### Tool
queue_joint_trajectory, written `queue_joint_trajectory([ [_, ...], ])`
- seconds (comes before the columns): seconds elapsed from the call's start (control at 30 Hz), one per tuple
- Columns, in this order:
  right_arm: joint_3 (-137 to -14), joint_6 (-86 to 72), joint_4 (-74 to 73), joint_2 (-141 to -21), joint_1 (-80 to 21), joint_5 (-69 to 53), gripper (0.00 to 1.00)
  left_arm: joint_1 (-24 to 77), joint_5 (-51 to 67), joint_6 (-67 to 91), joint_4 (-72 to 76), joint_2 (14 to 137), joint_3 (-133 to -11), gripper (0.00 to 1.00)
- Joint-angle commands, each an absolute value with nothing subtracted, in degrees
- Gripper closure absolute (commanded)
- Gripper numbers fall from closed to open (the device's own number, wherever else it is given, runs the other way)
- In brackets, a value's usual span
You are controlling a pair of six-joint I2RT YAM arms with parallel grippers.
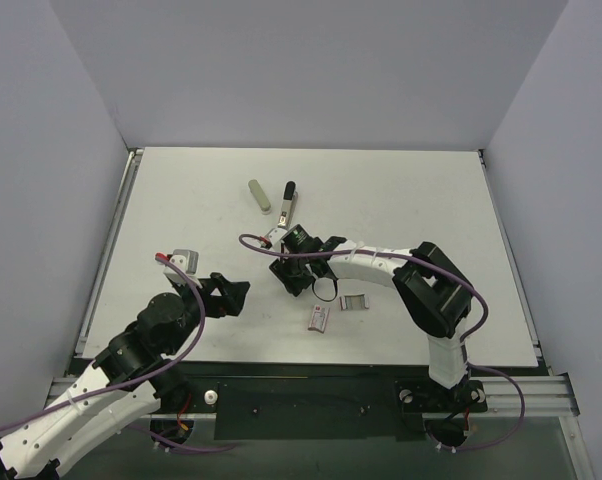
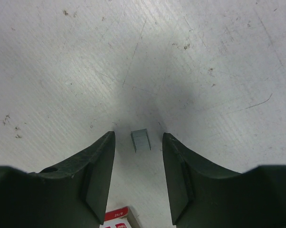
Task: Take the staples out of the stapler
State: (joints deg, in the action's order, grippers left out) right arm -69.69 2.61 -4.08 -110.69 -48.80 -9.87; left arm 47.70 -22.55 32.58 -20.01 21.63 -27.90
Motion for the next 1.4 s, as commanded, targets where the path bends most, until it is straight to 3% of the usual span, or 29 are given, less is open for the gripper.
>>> queue_joint_trajectory([
  [0.0, -71.1, 2.1, -4.5, -111.7, -48.6, -9.8, 0.61, 47.9, -23.4, 32.5, -19.3, 20.9, -29.6, 0.07],
  [0.13, -70.8, 2.1, -4.4, -111.6, -48.6, -9.7, 0.67, 47.9, -23.4, 32.5, -19.6, 20.7, -29.6, 0.07],
  [0.73, -69.0, 0.0, -4.9, -110.4, -50.0, -4.9, 0.77, 47.9, -23.3, 32.4, -20.2, 20.1, -30.2, 0.07],
  [1.03, -68.2, -3.4, -4.5, -109.3, -51.4, -1.9, 0.9, 47.9, -23.4, 32.4, -20.7, 19.7, -30.4, 0.07],
  [1.37, -64.0, -9.1, -3.8, -100.0, -52.2, 1.8, 0.93, 47.9, -23.3, 32.5, -21.2, 19.7, -30.7, 0.07],
])
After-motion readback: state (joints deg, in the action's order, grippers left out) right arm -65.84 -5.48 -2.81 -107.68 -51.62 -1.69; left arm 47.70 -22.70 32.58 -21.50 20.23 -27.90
